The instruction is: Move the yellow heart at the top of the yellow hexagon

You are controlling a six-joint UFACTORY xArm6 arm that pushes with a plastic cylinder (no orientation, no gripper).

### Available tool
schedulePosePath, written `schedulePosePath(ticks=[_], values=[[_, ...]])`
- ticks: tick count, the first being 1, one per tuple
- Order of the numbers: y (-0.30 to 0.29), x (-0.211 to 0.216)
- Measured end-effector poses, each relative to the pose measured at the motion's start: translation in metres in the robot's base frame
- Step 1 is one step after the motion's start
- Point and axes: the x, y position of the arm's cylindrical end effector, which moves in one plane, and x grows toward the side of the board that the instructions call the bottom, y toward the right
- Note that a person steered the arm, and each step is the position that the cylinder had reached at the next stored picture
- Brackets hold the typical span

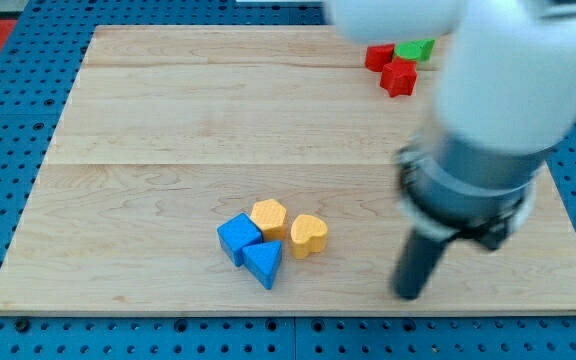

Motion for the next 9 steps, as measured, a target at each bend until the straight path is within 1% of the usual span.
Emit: schedulePosePath(ticks=[1,2,3,4,5,6,7,8,9], values=[[-0.101,0.006],[-0.156,-0.022],[-0.141,-0.029],[-0.140,-0.021],[-0.125,-0.005],[-0.088,-0.024],[-0.072,-0.050],[-0.072,-0.065],[-0.049,-0.066]])
